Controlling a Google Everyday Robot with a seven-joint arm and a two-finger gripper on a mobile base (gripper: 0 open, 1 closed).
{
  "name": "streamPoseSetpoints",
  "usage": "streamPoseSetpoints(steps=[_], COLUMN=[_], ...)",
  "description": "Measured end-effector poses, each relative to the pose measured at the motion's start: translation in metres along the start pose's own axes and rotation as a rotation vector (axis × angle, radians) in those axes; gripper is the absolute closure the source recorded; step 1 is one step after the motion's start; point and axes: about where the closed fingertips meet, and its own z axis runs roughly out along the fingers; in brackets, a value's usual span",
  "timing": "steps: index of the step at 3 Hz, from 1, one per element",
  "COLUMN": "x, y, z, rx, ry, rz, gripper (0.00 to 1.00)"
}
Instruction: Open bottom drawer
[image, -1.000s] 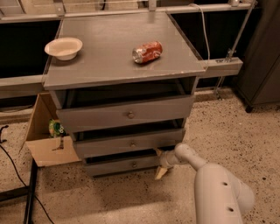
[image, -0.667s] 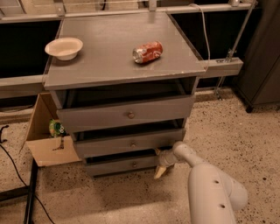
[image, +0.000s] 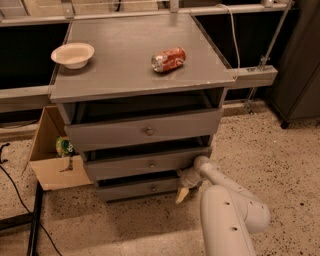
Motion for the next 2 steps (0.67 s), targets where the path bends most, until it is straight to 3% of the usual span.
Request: streamPoseSetpoints(steps=[2], x=[0.0], y=[0.025], z=[-0.013], rx=[-0.14], ry=[0.022], rz=[0.143], gripper=[0.0])
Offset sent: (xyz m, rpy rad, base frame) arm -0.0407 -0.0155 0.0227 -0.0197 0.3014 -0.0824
